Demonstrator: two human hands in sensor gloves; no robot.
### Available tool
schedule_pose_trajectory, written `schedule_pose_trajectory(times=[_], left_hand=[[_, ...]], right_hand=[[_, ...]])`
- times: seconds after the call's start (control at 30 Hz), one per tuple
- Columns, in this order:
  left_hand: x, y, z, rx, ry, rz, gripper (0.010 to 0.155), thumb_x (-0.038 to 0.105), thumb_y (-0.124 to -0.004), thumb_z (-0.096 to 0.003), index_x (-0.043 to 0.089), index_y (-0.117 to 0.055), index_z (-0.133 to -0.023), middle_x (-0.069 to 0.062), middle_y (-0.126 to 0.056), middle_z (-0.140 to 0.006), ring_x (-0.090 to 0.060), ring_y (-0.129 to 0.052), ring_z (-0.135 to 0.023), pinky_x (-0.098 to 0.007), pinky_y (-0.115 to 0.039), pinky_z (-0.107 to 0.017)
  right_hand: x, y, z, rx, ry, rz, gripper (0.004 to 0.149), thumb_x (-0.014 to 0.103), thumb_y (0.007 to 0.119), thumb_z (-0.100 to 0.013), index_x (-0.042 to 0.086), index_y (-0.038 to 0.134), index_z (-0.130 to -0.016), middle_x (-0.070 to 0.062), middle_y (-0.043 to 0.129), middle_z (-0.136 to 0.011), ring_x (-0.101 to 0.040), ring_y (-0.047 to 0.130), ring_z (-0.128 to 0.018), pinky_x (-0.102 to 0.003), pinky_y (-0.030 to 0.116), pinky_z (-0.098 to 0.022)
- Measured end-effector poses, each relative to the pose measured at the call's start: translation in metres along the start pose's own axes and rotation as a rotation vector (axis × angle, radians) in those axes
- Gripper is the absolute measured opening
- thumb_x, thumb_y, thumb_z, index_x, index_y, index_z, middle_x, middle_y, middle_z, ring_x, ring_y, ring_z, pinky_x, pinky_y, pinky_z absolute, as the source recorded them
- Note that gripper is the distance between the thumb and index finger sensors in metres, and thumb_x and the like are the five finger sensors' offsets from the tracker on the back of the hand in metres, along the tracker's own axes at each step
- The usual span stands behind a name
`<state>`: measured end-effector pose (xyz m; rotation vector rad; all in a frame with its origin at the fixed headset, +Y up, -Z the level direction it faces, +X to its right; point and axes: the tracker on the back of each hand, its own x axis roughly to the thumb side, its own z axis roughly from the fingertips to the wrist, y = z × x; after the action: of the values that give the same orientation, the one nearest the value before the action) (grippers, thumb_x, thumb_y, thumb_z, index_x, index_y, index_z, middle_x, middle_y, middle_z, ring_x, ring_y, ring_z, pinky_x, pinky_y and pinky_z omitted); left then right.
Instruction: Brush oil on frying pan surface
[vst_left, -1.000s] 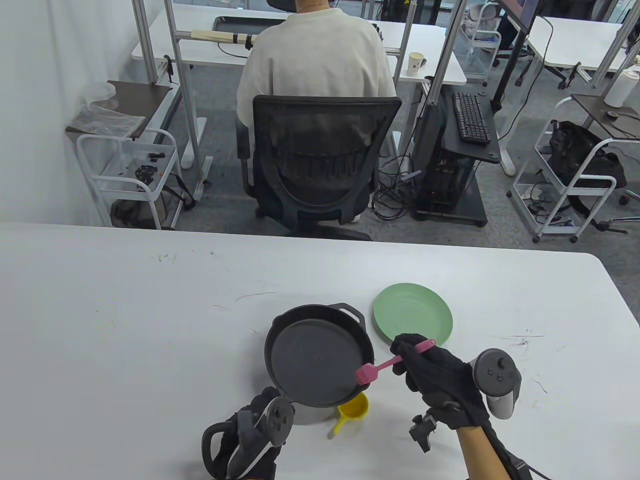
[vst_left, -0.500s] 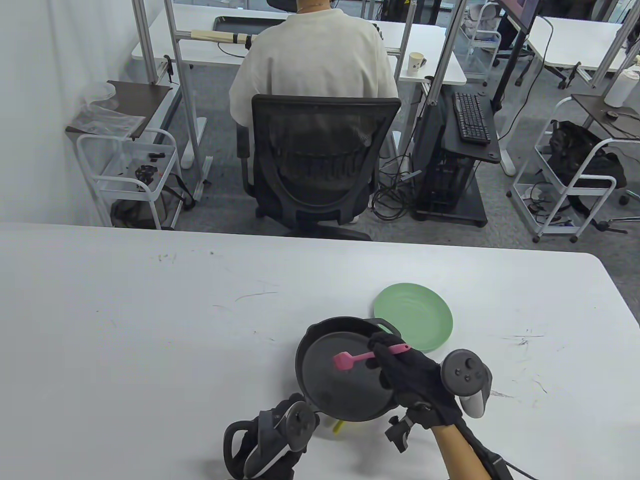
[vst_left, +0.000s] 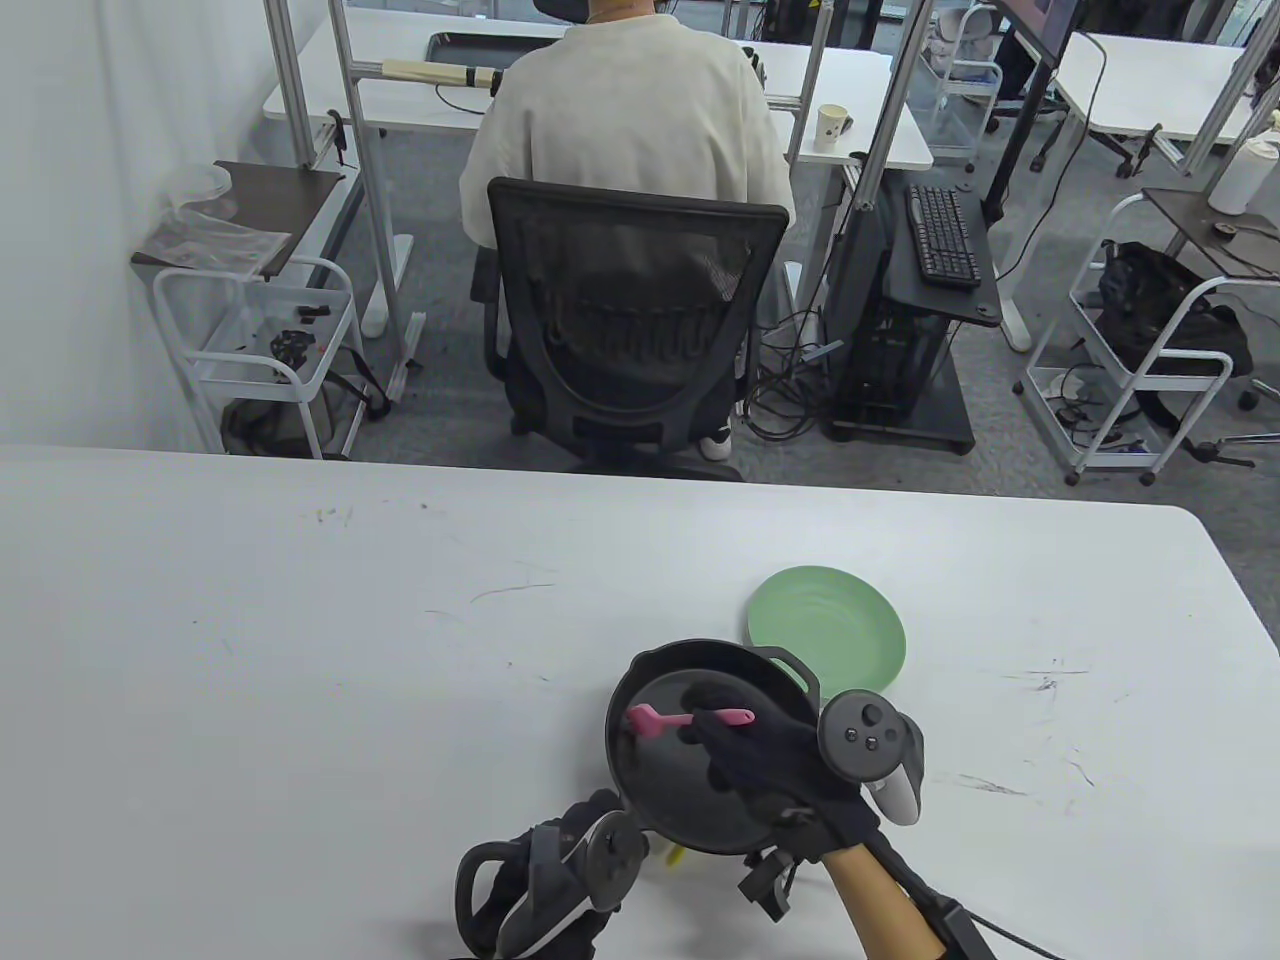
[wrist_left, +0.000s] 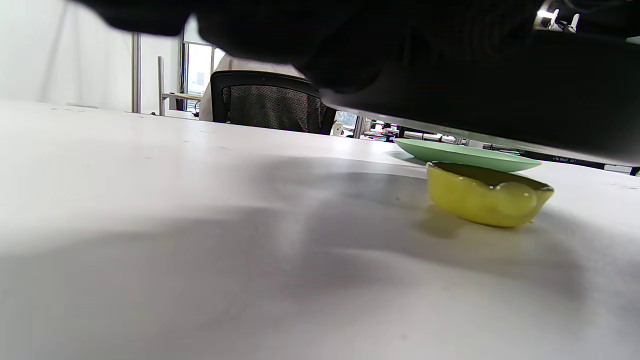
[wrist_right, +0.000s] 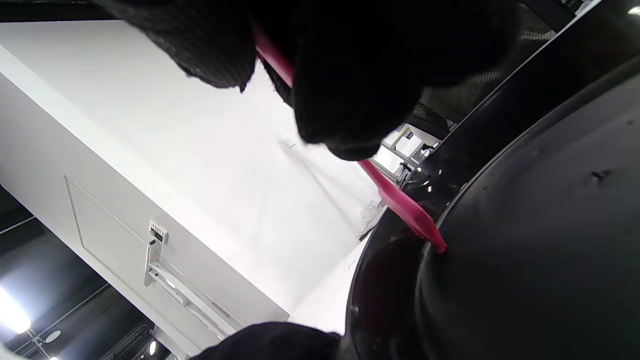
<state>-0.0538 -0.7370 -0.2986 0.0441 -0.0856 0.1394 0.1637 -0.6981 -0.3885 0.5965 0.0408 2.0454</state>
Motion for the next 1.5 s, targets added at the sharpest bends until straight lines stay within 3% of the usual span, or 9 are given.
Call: schedule_pose_trajectory(times=[0.27,0.77,0.9,1.0,1.1,1.2,1.5], left_hand=[[0.0,0.0,0.001,0.002,-0.005,-0.001,0.063,0.056,-0.073,-0.0491,0.014,-0.076,-0.096,0.005,-0.097,-0.052,-0.011,-0.096,-0.023,-0.035,-0.087,-0.022],[-0.001,0.0,0.002,0.02,-0.004,0.0,0.063,0.056,-0.073,-0.0489,0.014,-0.076,-0.096,0.004,-0.098,-0.052,-0.011,-0.096,-0.023,-0.035,-0.086,-0.022],[-0.001,0.0,0.002,0.021,-0.002,-0.012,0.063,0.056,-0.073,-0.0489,0.014,-0.076,-0.096,0.004,-0.098,-0.052,-0.011,-0.096,-0.023,-0.035,-0.086,-0.022],[-0.001,0.0,0.002,0.025,-0.003,-0.012,0.063,0.056,-0.073,-0.0488,0.014,-0.076,-0.096,0.004,-0.097,-0.052,-0.011,-0.096,-0.023,-0.035,-0.086,-0.022],[-0.001,0.0,0.002,0.029,-0.004,-0.011,0.063,0.056,-0.073,-0.0489,0.014,-0.076,-0.096,0.004,-0.097,-0.052,-0.011,-0.096,-0.023,-0.035,-0.086,-0.022],[0.0,-0.003,0.001,0.015,-0.012,-0.008,0.063,0.056,-0.073,-0.0488,0.014,-0.076,-0.096,0.005,-0.098,-0.052,-0.011,-0.096,-0.023,-0.035,-0.087,-0.022],[0.0,-0.003,0.002,0.024,-0.009,-0.036,0.063,0.056,-0.073,-0.0487,0.014,-0.077,-0.096,0.004,-0.098,-0.052,-0.011,-0.096,-0.023,-0.035,-0.087,-0.022]], right_hand=[[0.0,-0.006,0.002,-0.065,-0.008,0.013,0.05,0.044,0.072,-0.063,0.009,0.072,-0.1,-0.025,0.095,-0.081,-0.018,0.099,-0.036,-0.028,0.087,-0.021],[-0.004,-0.026,0.005,-0.158,0.099,0.355,0.049,0.037,0.075,-0.063,0.009,0.07,-0.103,-0.028,0.09,-0.087,-0.021,0.099,-0.039,-0.032,0.087,-0.024],[-0.003,-0.034,0.008,-0.19,0.086,0.283,0.049,0.037,0.074,-0.063,0.009,0.07,-0.103,-0.029,0.089,-0.088,-0.021,0.099,-0.04,-0.032,0.087,-0.024],[-0.001,-0.034,0.008,-0.215,0.073,0.331,0.049,0.038,0.074,-0.063,0.009,0.07,-0.103,-0.028,0.09,-0.087,-0.021,0.099,-0.039,-0.031,0.087,-0.024],[-0.003,-0.028,0.006,-0.18,0.085,0.341,0.051,0.04,0.073,-0.064,0.008,0.069,-0.103,-0.028,0.09,-0.088,-0.02,0.099,-0.04,-0.031,0.087,-0.025],[-0.007,-0.018,0.004,-0.055,0.117,0.231,0.057,0.047,0.066,-0.065,0.007,0.065,-0.106,-0.029,0.085,-0.093,-0.021,0.098,-0.045,-0.031,0.087,-0.029],[-0.004,0.007,0.0,0.072,0.081,0.102,0.058,0.045,0.067,-0.065,0.006,0.063,-0.107,-0.031,0.082,-0.094,-0.022,0.098,-0.046,-0.032,0.087,-0.029]])
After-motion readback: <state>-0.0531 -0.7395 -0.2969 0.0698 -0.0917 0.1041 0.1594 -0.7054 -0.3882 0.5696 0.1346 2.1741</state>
